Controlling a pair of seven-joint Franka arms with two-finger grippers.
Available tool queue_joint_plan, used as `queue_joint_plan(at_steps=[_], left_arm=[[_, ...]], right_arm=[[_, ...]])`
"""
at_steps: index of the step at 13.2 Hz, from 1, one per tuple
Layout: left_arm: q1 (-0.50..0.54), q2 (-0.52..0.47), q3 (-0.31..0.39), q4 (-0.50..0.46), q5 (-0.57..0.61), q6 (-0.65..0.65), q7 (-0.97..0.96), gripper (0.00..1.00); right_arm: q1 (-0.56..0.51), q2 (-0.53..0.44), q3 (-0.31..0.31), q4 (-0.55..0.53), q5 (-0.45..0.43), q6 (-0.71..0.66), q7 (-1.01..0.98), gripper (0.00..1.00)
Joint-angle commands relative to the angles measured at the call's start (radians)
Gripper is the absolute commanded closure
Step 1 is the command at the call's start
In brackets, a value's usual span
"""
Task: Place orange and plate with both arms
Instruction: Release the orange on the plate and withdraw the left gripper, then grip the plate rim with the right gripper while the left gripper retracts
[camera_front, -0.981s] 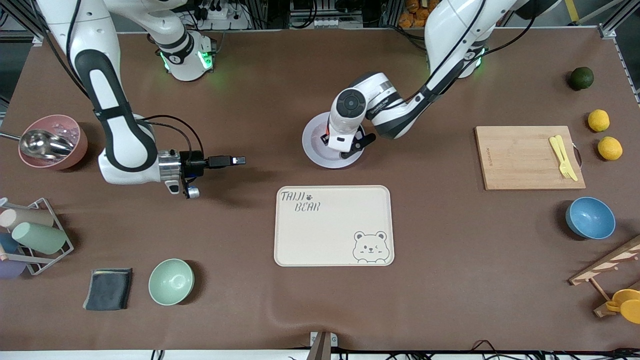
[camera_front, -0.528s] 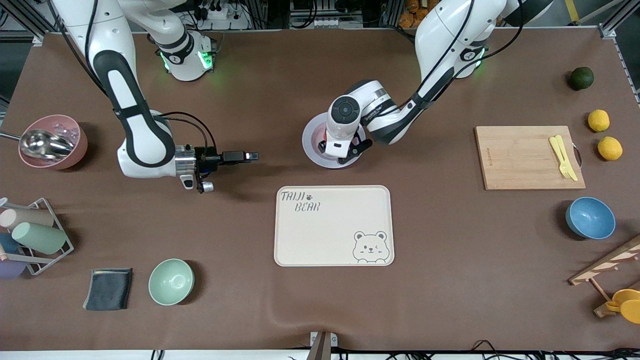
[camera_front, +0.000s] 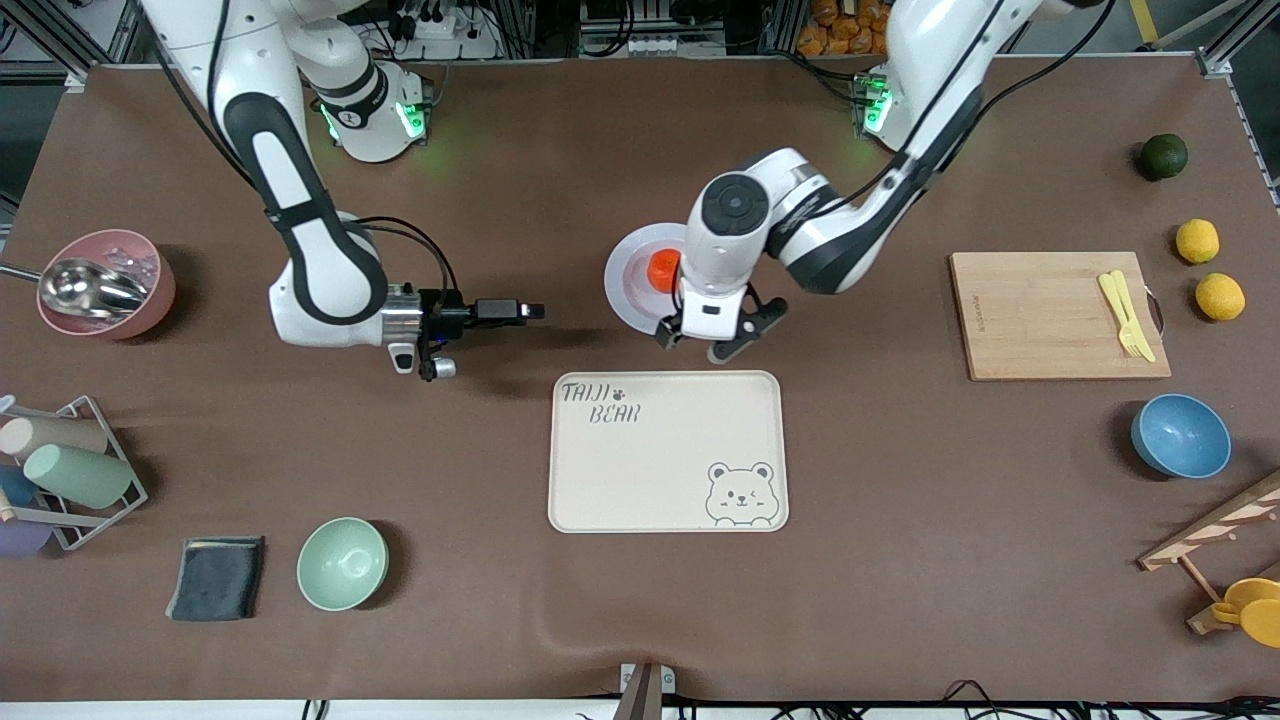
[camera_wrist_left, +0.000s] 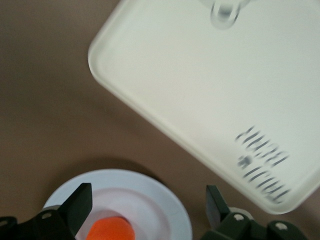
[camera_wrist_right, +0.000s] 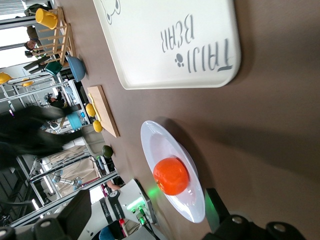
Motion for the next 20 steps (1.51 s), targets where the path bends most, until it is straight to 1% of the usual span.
queue_joint_plan(at_steps=[1, 3, 5, 6, 8, 10, 12, 13, 14, 15, 17, 20], left_arm=[[0.076, -0.055, -0.002, 0.105, 0.026, -0.116, 0.076, 0.0], [0.154, -0.073, -0.005, 0.191, 0.023, -0.19, 0.223, 0.0], [0.23, -0.096, -0.008, 0.257, 0.012, -0.284, 0.355, 0.0], [0.276, -0.12, -0.008, 0.262, 0.012, -0.324, 0.416, 0.0], [0.365, -0.186, -0.013, 0.262, -0.008, -0.379, 0.57, 0.0], [0.459, -0.245, -0.013, 0.265, -0.07, -0.43, 0.7, 0.0], [0.534, -0.292, -0.013, 0.278, -0.133, -0.469, 0.859, 0.0], [0.553, -0.306, -0.013, 0.291, -0.144, -0.502, 0.923, 0.0], [0.554, -0.315, -0.002, 0.3, -0.146, -0.529, 0.944, 0.0], [0.55, -0.347, 0.007, 0.3, -0.149, -0.543, 0.948, 0.0], [0.554, -0.352, 0.007, 0.303, -0.149, -0.58, 0.949, 0.0], [0.556, -0.361, 0.012, 0.305, -0.149, -0.594, 0.981, 0.0]], right_arm=[[0.048, 0.028, -0.006, -0.009, 0.099, 0.029, -0.093, 0.0], [0.094, 0.053, -0.006, -0.009, 0.166, 0.051, -0.137, 0.0], [0.153, 0.06, -0.006, -0.009, 0.208, 0.119, -0.141, 0.01], [0.181, 0.065, -0.006, -0.008, 0.235, 0.145, -0.139, 0.02], [0.198, 0.07, -0.006, -0.009, 0.245, 0.151, -0.144, 0.04], [0.219, 0.07, -0.006, -0.008, 0.257, 0.154, -0.145, 0.12], [0.232, 0.071, -0.006, -0.014, 0.268, 0.156, -0.185, 0.14], [0.247, 0.074, -0.006, -0.024, 0.278, 0.171, -0.206, 0.18], [0.278, 0.077, -0.006, -0.025, 0.304, 0.209, -0.208, 0.18], [0.301, 0.077, -0.006, -0.02, 0.324, 0.231, -0.208, 0.19], [0.312, 0.077, -0.006, -0.018, 0.332, 0.234, -0.208, 0.2], [0.315, 0.096, -0.006, -0.023, 0.334, 0.237, -0.249, 0.23]])
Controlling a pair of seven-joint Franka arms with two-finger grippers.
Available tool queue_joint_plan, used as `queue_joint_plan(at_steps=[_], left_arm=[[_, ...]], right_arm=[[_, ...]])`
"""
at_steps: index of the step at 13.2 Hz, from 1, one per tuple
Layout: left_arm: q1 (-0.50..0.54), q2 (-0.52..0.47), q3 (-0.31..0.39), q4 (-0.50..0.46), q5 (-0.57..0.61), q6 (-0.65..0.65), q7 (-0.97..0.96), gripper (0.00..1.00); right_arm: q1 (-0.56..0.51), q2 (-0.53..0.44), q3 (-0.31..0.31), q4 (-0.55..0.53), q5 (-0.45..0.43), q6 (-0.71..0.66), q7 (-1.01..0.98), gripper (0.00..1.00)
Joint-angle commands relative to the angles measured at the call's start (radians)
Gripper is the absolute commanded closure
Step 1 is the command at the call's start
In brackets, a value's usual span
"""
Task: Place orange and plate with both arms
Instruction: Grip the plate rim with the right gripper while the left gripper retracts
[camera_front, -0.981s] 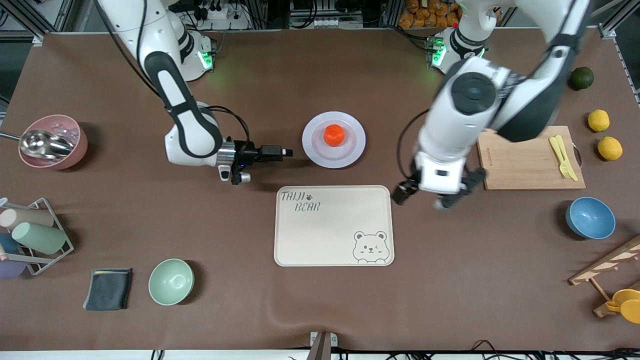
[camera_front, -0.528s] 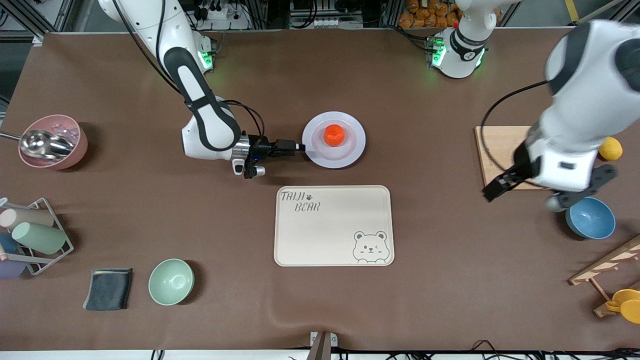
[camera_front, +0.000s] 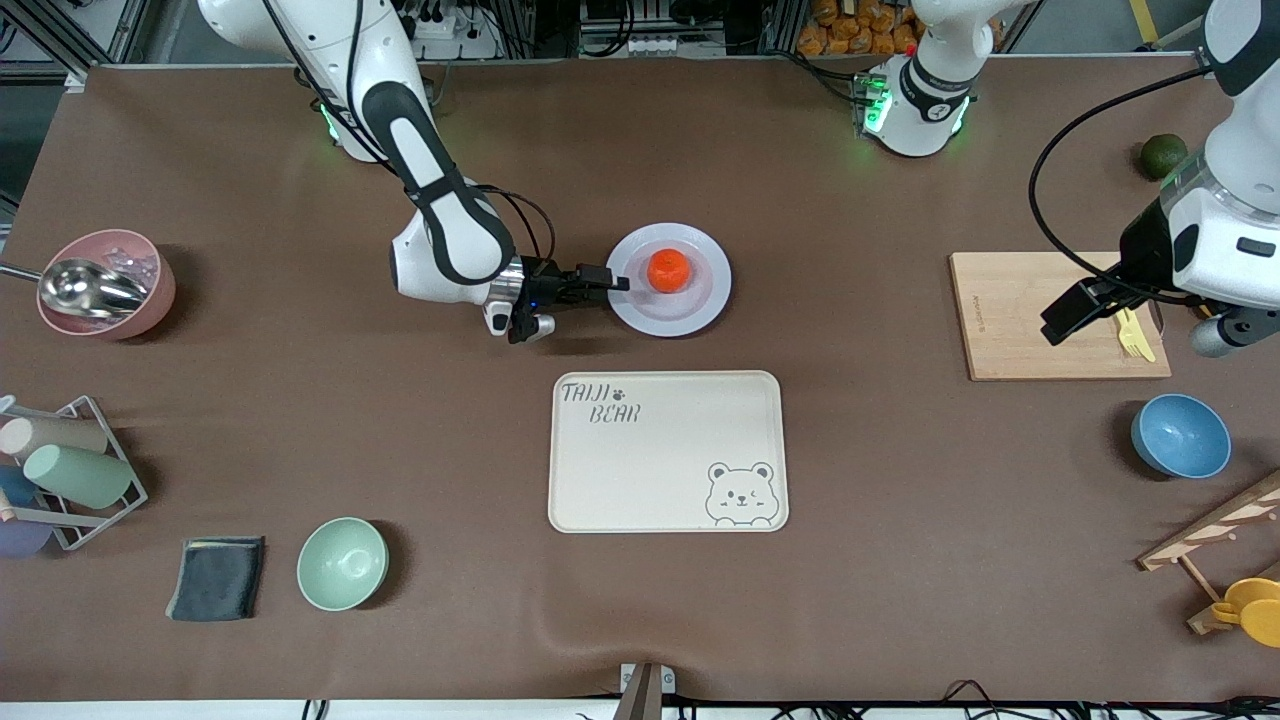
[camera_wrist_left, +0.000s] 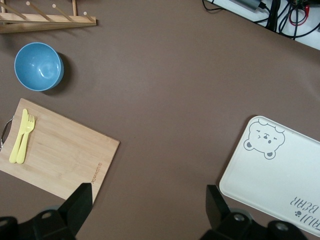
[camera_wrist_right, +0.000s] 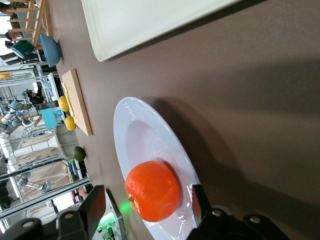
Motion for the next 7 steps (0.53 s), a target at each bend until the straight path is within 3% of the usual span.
queue_joint_plan(at_steps=[1, 5, 7], left_arm=[[-0.01, -0.019, 0.033, 0.0, -0.021, -0.02, 0.049, 0.0], [-0.18, -0.043, 0.277, 0.0, -0.079, -0.035, 0.186, 0.0], [-0.221, -0.048, 0.349, 0.0, -0.105, -0.038, 0.254, 0.0]], right_arm=[[0.007, 0.017, -0.008, -0.004, 0.034, 0.002, -0.058, 0.24], [0.017, 0.036, -0.008, 0.002, 0.036, 0.031, -0.062, 0.28], [0.046, 0.037, -0.008, 0.0, 0.066, 0.057, -0.062, 0.36]])
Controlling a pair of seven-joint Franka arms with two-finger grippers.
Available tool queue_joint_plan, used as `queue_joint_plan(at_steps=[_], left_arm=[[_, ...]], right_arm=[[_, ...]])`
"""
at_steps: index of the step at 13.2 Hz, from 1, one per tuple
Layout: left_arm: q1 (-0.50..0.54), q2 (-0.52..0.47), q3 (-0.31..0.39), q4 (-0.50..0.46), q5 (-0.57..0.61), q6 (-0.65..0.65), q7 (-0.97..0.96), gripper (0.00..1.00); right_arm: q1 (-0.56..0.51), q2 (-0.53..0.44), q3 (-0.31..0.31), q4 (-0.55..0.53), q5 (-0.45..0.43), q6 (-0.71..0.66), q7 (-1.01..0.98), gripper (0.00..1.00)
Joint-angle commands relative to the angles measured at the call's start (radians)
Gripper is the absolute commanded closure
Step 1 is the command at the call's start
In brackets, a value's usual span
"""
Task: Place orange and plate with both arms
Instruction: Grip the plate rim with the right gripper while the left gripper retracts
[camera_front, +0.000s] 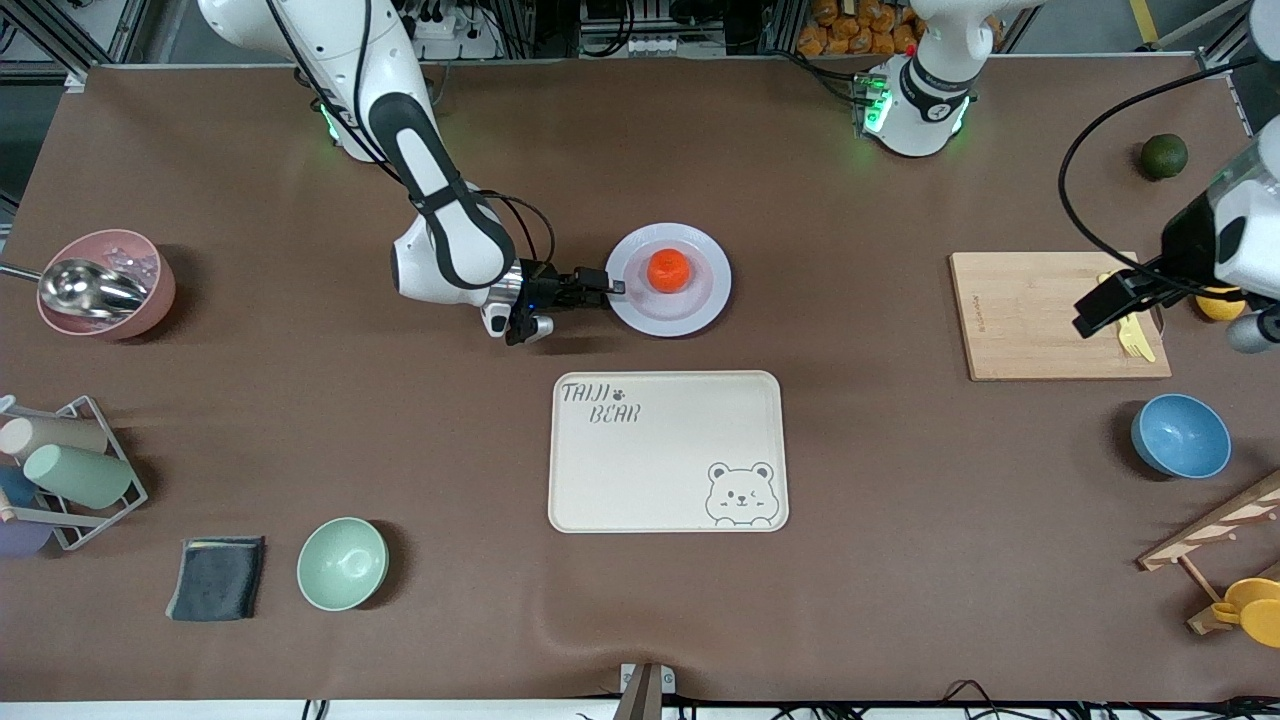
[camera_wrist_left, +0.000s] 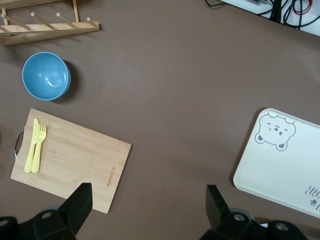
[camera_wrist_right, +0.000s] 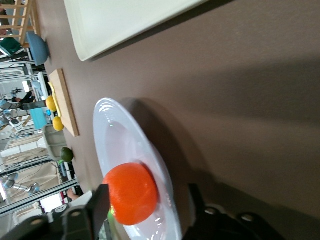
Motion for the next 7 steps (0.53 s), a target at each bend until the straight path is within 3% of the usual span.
queue_joint_plan(at_steps=[1, 5, 7], left_arm=[[-0.049, -0.021, 0.081, -0.001, -0.036, -0.021, 0.095, 0.0], [-0.05, -0.035, 0.104, -0.006, -0.037, -0.043, 0.209, 0.0], [-0.057, -0.043, 0.119, -0.018, -0.056, -0.048, 0.257, 0.0]], right_arm=[[0.057, 0.006, -0.006, 0.003, 0.071, 0.03, -0.024, 0.39], [0.131, 0.006, -0.006, 0.003, 0.147, 0.101, -0.047, 0.64], [0.136, 0.008, -0.006, 0.003, 0.18, 0.104, -0.099, 0.92]])
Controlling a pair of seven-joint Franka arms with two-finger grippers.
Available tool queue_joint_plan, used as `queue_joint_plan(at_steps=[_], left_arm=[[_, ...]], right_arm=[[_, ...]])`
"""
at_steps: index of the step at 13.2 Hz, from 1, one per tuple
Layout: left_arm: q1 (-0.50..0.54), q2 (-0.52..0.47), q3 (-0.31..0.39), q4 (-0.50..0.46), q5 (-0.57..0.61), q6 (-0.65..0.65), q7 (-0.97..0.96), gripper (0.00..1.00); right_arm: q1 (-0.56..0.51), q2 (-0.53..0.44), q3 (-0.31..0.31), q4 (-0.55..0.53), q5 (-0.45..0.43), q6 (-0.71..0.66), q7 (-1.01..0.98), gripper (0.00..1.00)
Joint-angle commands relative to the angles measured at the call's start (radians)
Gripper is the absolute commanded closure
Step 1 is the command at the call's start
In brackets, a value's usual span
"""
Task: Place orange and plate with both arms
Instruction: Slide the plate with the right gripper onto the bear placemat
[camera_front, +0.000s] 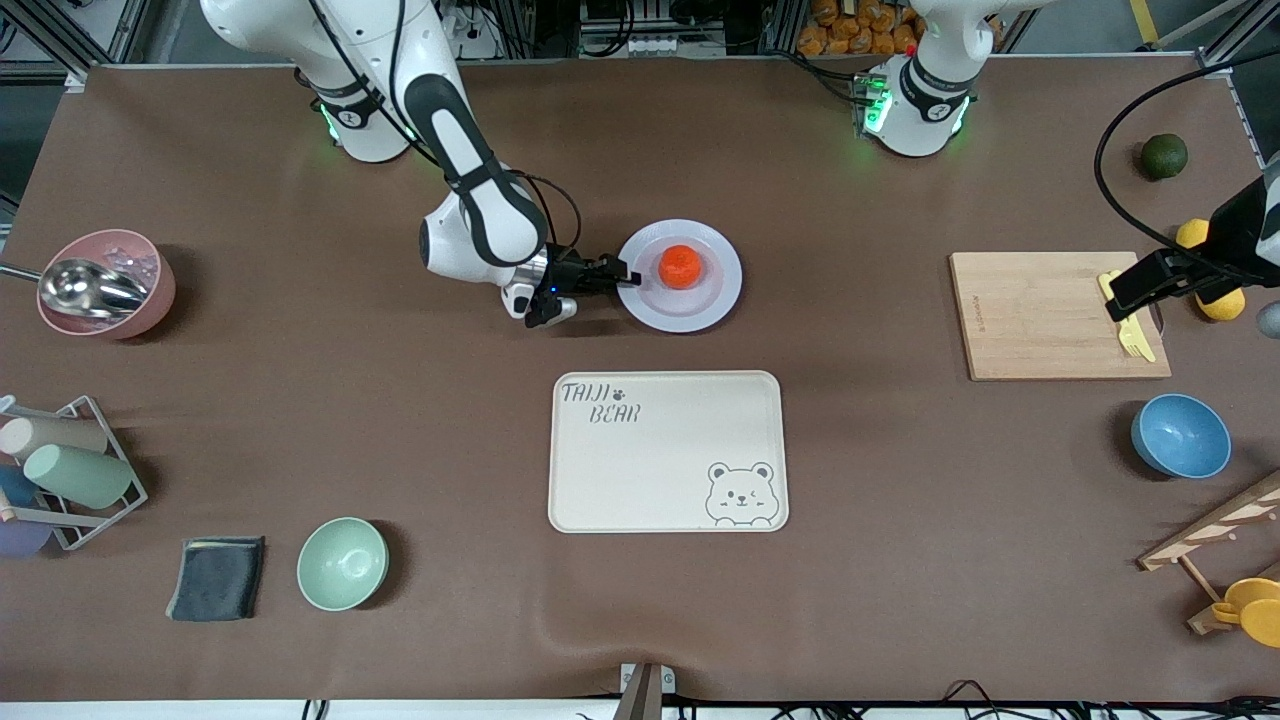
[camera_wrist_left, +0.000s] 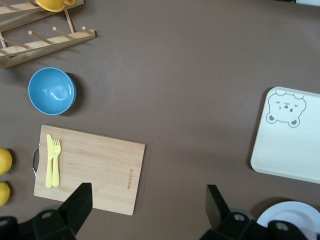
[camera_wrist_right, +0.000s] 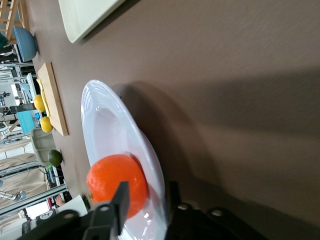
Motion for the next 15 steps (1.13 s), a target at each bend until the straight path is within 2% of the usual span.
queue_joint_plan(at_steps=[1, 5, 9, 15], left_arm=[[-0.017, -0.029, 0.032, -0.021, -0.053, -0.018, 0.052, 0.0], [-0.036, -0.028, 0.036, -0.035, -0.053, -0.018, 0.052, 0.0], [-0.043, -0.01, 0.027, -0.03, -0.05, -0.014, 0.052, 0.0], [-0.039, 0.009, 0.025, -0.03, -0.043, -0.006, 0.052, 0.0]], right_arm=[[0.009, 0.01, -0.007, 0.003, 0.055, 0.004, -0.066, 1.0], [-0.015, 0.005, -0.006, 0.003, 0.065, -0.002, -0.055, 1.0], [-0.026, -0.01, -0.007, 0.018, 0.151, -0.087, -0.052, 1.0], [-0.084, -0.059, -0.007, 0.006, 0.161, -0.138, -0.014, 1.0]])
